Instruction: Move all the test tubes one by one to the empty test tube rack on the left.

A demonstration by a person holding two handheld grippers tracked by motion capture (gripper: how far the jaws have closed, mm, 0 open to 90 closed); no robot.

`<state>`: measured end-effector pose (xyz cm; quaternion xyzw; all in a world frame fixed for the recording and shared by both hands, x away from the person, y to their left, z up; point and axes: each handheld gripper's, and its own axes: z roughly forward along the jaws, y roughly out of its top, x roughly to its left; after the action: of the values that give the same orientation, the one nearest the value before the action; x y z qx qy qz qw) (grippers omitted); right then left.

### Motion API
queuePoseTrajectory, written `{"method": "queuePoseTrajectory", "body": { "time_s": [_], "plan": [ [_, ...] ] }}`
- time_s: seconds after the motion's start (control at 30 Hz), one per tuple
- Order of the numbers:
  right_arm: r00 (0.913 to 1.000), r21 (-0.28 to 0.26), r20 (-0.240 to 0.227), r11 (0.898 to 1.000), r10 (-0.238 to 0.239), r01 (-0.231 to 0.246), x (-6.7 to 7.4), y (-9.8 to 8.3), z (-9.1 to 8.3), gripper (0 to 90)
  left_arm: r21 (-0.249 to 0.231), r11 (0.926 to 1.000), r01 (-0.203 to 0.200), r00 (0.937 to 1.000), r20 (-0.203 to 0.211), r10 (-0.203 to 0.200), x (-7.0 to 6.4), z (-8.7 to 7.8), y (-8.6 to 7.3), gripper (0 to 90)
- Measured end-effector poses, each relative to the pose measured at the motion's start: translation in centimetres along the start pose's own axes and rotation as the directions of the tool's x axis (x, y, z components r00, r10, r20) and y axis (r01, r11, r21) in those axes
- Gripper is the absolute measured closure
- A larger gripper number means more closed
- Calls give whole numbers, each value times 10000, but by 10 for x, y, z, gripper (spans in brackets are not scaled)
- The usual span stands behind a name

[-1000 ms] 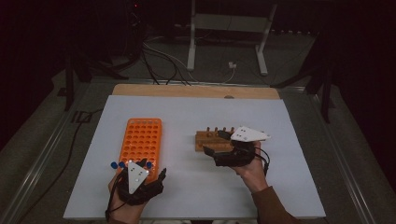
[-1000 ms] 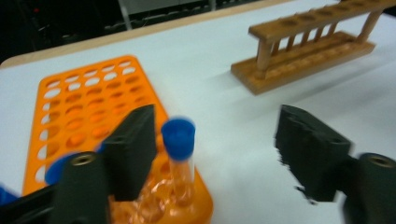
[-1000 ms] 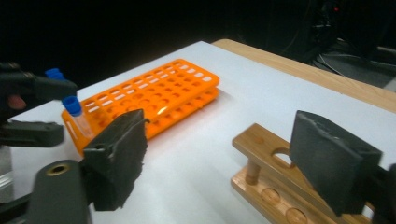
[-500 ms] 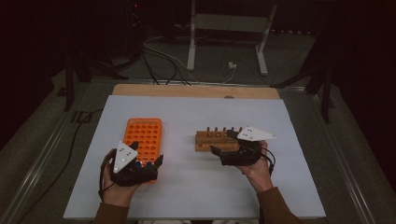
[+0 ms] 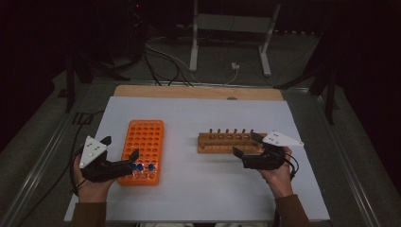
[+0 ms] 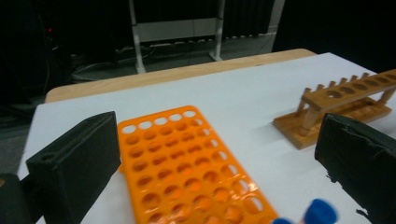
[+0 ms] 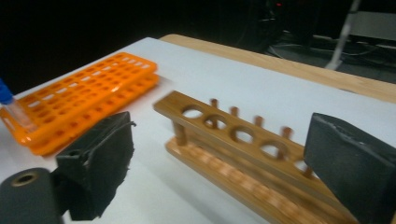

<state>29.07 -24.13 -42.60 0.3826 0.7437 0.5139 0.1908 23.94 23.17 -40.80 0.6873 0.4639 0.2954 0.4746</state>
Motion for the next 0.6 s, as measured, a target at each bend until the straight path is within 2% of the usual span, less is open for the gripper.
{"method": "queuePoseTrajectory", "body": {
  "time_s": [0.1,0.27,0.6],
  "plan": [
    [9997,25,225,10000,23,-24,-6,-6,-8,48,-157,9998,109,9998,-193,-112,10,-5,-4,6],
    [9994,-188,346,9998,21,-14,-14,-14,-22,28,-292,9994,202,9987,-468,-215,24,-12,-12,6],
    [9964,-740,802,9971,260,-200,-27,-31,-46,24,-706,9969,347,9974,-601,-390,36,-20,-24,6]
  ]
}}
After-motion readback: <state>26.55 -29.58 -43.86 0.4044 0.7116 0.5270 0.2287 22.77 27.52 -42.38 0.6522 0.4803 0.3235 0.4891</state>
